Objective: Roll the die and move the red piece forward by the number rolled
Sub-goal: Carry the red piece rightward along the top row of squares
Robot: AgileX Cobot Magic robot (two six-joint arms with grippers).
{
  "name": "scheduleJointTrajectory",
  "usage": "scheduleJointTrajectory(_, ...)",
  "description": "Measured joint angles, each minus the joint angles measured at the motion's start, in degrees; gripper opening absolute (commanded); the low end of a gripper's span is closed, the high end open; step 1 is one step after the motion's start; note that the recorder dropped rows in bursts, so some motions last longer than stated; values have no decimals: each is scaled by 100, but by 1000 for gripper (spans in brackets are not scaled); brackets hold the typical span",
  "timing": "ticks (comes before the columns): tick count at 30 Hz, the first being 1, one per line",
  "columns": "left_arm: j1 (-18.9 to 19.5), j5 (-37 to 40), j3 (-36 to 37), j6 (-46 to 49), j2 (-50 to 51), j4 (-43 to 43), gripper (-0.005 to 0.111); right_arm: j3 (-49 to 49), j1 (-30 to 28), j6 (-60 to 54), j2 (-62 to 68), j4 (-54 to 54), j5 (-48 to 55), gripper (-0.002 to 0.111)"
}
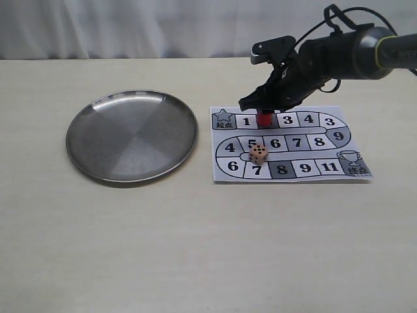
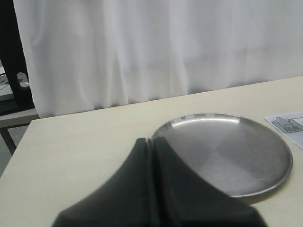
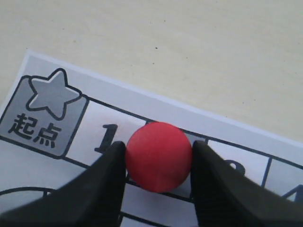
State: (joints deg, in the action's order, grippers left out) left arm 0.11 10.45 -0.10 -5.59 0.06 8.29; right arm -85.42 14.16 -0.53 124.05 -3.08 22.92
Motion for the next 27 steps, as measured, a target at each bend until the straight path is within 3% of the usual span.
scheduleJointTrajectory(11,0,0,0,0,0,0,0,23,-528,112,-1391,0,329,4)
scheduleJointTrajectory(18,0,0,0,0,0,0,0,174,-732,133,-931,0,426,4)
scheduleJointTrajectory(27,0,0,0,0,0,0,0,356,-722,133,-135,343,-249,4)
